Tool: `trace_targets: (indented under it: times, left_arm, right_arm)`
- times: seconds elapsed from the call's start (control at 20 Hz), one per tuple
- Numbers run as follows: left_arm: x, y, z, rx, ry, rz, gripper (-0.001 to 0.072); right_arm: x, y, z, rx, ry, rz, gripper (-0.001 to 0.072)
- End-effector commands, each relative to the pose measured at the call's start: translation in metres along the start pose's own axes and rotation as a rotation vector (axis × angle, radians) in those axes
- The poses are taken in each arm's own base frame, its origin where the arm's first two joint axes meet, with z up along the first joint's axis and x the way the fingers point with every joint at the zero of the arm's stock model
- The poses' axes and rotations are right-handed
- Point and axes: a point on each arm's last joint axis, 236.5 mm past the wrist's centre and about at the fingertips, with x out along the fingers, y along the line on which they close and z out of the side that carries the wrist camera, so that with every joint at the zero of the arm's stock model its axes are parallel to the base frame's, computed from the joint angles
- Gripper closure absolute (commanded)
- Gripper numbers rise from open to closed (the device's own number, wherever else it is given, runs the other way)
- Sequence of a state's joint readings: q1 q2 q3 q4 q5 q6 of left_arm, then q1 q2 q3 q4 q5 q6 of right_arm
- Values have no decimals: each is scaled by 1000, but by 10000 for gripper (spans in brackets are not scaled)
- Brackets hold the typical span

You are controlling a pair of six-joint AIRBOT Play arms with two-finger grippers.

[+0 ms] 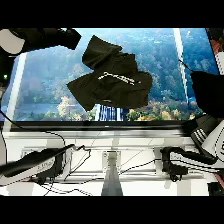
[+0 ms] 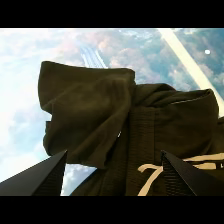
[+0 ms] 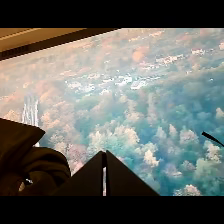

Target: Fold the clothes and pants, and hang the long-sleeved shirts on hangers.

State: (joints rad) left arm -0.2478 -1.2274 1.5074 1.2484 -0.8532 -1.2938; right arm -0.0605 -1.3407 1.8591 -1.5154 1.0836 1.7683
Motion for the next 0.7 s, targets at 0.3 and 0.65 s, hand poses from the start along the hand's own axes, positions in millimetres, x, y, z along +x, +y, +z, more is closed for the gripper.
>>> trace_targets:
  times: [0.3, 0.65]
  left_arm:
    - [0, 0, 0, 0, 0, 0, 97]
    - [0, 0, 0, 0, 0, 0, 97]
  right_arm:
    - [0, 0, 0, 0, -1, -1, 679]
    - [-1, 2, 1, 7, -2, 8, 679]
